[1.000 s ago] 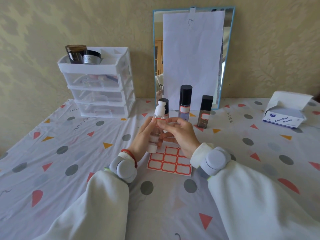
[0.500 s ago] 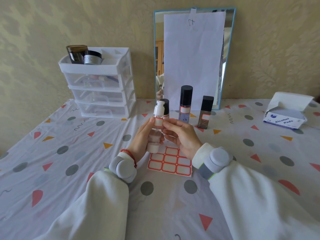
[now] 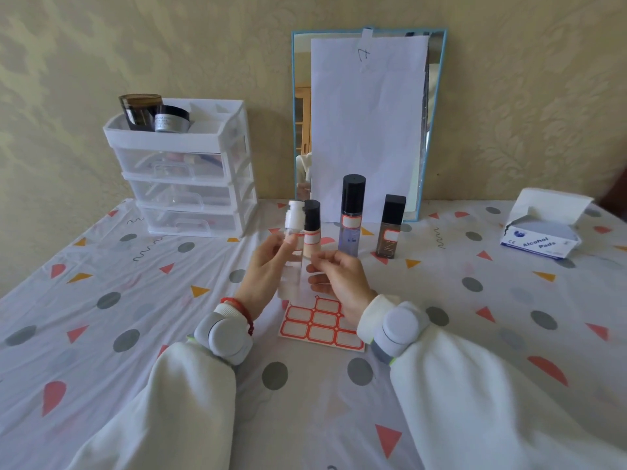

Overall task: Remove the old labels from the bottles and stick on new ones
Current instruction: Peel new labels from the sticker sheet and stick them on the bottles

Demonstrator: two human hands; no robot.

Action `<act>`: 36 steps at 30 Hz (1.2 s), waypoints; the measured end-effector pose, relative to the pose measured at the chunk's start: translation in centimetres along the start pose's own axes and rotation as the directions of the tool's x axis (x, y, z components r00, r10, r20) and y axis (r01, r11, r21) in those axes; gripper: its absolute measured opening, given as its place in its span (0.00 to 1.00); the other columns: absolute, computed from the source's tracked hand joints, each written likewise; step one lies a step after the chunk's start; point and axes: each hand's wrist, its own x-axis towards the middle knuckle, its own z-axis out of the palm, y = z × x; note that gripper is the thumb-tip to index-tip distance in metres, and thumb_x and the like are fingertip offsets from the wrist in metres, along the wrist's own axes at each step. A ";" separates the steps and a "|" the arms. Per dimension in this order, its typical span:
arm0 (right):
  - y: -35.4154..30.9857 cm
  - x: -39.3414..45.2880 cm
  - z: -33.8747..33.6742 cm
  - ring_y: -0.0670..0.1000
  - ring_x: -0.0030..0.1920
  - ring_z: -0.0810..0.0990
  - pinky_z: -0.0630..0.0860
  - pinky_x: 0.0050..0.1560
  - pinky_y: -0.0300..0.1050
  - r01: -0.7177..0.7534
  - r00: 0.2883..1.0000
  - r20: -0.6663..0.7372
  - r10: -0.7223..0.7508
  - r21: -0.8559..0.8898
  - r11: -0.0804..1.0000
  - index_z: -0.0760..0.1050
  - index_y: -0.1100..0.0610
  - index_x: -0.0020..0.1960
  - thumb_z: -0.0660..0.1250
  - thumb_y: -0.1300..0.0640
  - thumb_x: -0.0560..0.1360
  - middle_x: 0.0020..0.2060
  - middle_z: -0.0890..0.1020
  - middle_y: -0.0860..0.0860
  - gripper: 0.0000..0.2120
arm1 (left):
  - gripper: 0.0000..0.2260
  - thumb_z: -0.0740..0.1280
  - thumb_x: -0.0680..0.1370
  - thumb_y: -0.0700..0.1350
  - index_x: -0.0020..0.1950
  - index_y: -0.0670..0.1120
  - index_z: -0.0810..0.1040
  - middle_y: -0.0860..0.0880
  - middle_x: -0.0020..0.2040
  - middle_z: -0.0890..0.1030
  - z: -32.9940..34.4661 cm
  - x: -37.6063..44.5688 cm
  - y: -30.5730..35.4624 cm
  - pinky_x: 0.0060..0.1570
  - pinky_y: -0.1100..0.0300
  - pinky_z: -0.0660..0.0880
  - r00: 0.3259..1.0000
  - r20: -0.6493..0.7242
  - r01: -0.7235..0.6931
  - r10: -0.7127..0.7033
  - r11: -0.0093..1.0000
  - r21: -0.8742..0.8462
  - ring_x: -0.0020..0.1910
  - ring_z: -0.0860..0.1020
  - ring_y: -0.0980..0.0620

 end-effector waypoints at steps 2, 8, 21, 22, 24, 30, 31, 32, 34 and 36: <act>0.2 0.1 0.0 0.44 0.32 0.82 0.77 0.35 0.35 -0.016 1.000 -0.018 0.016 -0.008 1.000 0.78 0.59 0.55 0.64 0.57 0.79 0.39 0.83 0.49 0.08 | 0.10 0.62 0.80 0.46 0.54 0.39 0.76 0.41 0.47 0.78 -0.3 0.3 0.2 0.50 0.53 0.75 0.996 -0.075 -0.046 0.049 0.998 0.042 0.49 0.78 0.43; 0.5 0.1 0.1 0.42 0.30 0.81 0.76 0.32 0.32 -0.002 1.000 0.023 0.003 -0.038 0.999 0.77 0.53 0.48 0.64 0.58 0.79 0.37 0.83 0.49 0.04 | 0.11 0.67 0.78 0.41 0.59 0.38 0.75 0.38 0.54 0.79 -1.0 1.6 0.2 0.55 0.58 0.75 0.977 -0.183 -0.086 0.107 0.989 0.120 0.55 0.78 0.43; 0.7 0.2 -0.2 0.42 0.31 0.82 0.76 0.33 0.32 0.009 0.999 0.034 -0.008 -0.024 1.000 0.77 0.55 0.49 0.65 0.58 0.78 0.37 0.83 0.50 0.03 | 0.10 0.67 0.78 0.41 0.57 0.38 0.76 0.39 0.51 0.81 -0.9 4.8 0.3 0.60 0.47 0.74 0.992 -0.117 -0.025 0.056 0.967 0.252 0.53 0.79 0.42; 0.6 0.1 -0.2 0.43 0.31 0.82 0.76 0.33 0.32 0.026 1.000 0.018 -0.026 -0.033 0.999 0.77 0.55 0.50 0.65 0.57 0.78 0.37 0.83 0.50 0.03 | 0.10 0.67 0.78 0.41 0.57 0.38 0.75 0.39 0.51 0.81 -0.9 4.8 0.3 0.59 0.48 0.74 0.991 -0.117 -0.027 0.059 0.966 0.257 0.53 0.79 0.42; 0.2 0.2 -0.3 0.44 0.32 0.81 0.78 0.35 0.35 0.098 0.992 -0.067 -0.103 -0.067 0.993 0.77 0.54 0.48 0.65 0.56 0.78 0.36 0.82 0.50 0.02 | 0.11 0.68 0.77 0.41 0.57 0.37 0.75 0.39 0.51 0.81 -0.9 4.8 0.2 0.58 0.51 0.74 0.991 -0.117 -0.025 0.058 0.964 0.266 0.53 0.79 0.42; -2.5 0.8 -2.3 0.41 0.37 0.75 0.71 0.37 0.26 0.366 0.706 -0.424 -0.567 -0.467 0.805 0.73 0.60 0.59 0.70 0.56 0.75 0.50 0.80 0.54 0.15 | 0.15 0.69 0.76 0.41 0.61 0.40 0.72 0.42 0.56 0.79 -1.1 5.1 0.4 0.61 0.53 0.74 0.995 -0.099 0.019 0.007 0.966 0.260 0.56 0.77 0.46; -2.7 0.9 -2.7 0.41 0.36 0.73 0.69 0.35 0.25 0.367 0.665 -0.403 -0.629 -0.558 0.745 0.71 0.61 0.61 0.70 0.56 0.75 0.53 0.79 0.54 0.18 | 0.18 0.70 0.76 0.40 0.63 0.41 0.70 0.43 0.57 0.78 -1.1 5.2 0.4 0.60 0.54 0.73 0.995 -0.095 0.019 0.005 0.969 0.248 0.56 0.77 0.47; -2.8 1.0 -3.0 0.42 0.38 0.74 0.70 0.37 0.25 0.359 0.660 -0.369 -0.654 -0.609 0.707 0.70 0.61 0.65 0.70 0.56 0.75 0.57 0.78 0.55 0.21 | 0.21 0.71 0.74 0.39 0.64 0.42 0.69 0.43 0.58 0.77 -1.1 5.3 0.4 0.59 0.55 0.73 0.996 -0.091 0.013 0.009 0.971 0.237 0.57 0.76 0.47; -2.7 1.6 -3.3 0.49 0.50 0.79 0.78 0.48 0.36 0.335 0.725 -0.302 -0.619 -0.631 0.700 0.64 0.60 0.71 0.70 0.55 0.75 0.65 0.73 0.55 0.28 | 0.23 0.73 0.73 0.37 0.64 0.43 0.67 0.43 0.58 0.77 -1.2 5.6 0.5 0.58 0.55 0.74 0.997 -0.071 0.003 0.015 0.970 0.243 0.56 0.76 0.47; -2.3 2.5 -3.3 0.55 0.64 0.75 0.74 0.62 0.47 0.280 0.810 -0.246 -0.532 -0.635 0.720 0.59 0.58 0.74 0.69 0.54 0.75 0.70 0.69 0.55 0.32 | 0.24 0.73 0.72 0.37 0.64 0.44 0.67 0.43 0.58 0.77 -1.3 5.9 0.5 0.57 0.55 0.73 0.999 -0.041 0.018 -0.008 0.966 0.258 0.56 0.77 0.46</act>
